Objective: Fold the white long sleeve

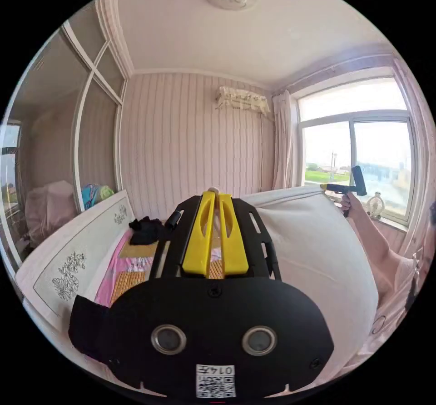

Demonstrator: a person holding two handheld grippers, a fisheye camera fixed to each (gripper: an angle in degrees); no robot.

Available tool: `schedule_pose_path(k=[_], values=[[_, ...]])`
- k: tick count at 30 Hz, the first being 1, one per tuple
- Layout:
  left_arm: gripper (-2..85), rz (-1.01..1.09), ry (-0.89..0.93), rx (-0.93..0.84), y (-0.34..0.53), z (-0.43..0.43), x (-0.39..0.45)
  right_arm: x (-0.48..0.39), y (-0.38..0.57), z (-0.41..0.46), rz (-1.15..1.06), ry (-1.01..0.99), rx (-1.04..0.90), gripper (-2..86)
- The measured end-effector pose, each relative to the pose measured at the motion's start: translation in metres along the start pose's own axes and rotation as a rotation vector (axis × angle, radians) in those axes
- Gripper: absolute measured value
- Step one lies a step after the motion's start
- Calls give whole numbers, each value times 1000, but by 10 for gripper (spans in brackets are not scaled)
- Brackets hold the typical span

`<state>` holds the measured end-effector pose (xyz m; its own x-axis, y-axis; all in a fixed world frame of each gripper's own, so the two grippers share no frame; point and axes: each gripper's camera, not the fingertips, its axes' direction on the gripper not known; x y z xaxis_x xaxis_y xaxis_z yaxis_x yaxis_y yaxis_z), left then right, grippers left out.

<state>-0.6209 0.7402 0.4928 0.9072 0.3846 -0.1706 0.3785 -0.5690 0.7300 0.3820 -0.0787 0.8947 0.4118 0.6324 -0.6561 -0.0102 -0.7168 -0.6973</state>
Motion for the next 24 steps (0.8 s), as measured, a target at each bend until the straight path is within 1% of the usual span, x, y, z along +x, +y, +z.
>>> schedule_pose_path(k=[1, 2, 3, 4, 5, 6, 7, 8, 9, 10, 12, 14, 16, 18, 19, 21, 22, 23, 24], values=[[-10, -31, -14, -56, 7, 22, -7, 23, 10, 40, 72, 58, -98, 1], [-10, -103, -17, -139, 24, 60, -21, 46, 22, 72, 159, 62, -156, 1], [-10, -172, -8, -196, 37, 90, -32, 56, 27, 83, 211, 58, -165, 1], [-10, -196, -10, -210, 40, 101, -36, 70, 31, 95, 283, 25, -136, 1], [-10, -208, -18, -204, 38, 112, -38, 78, 24, 94, 327, 1, -64, 1], [-10, -193, -38, -161, 23, 112, -35, 78, 17, 91, 333, -6, -25, 1], [-10, -182, -46, -126, 13, 109, -33, 73, -2, 81, 312, -15, 56, 1], [-10, -161, -54, -39, -8, 97, -27, 62, -23, 65, 259, -25, 156, 1], [-10, -134, -68, 47, -27, 83, -21, 56, -33, 57, 226, -34, 209, 1], [-10, -120, -73, 78, -35, 77, -17, 42, -48, 43, 167, -51, 293, 1], [-10, -66, -94, 128, -50, 67, -7, 25, -62, 34, 86, -60, 341, 1], [-10, -47, -93, 120, -45, 72, -7, 13, -59, 39, -4, -77, 350, 1], [-10, -44, -92, 70, -25, 90, -14, 16, -41, 58, -14, -88, 294, 1], [-10, -60, -87, -47, 20, 127, -26, 26, -12, 86, 4, -101, 202, 2], [-10, -64, -86, -77, 34, 137, -28, 35, 15, 106, 34, -100, 151, 2], [-10, -67, -70, -233, 106, 181, -36, 49, 60, 139, 83, -100, 49, 2], [-10, -68, -68, -282, 126, 192, -38, 57, 95, 164, 118, -87, -38, 2], [-10, -77, -64, -383, 169, 215, -41, 65, 132, 189, 152, -68, -130, 2], [-10, -94, -55, -471, 214, 237, -44, 68, 152, 202, 173, -60, -172, 2]])
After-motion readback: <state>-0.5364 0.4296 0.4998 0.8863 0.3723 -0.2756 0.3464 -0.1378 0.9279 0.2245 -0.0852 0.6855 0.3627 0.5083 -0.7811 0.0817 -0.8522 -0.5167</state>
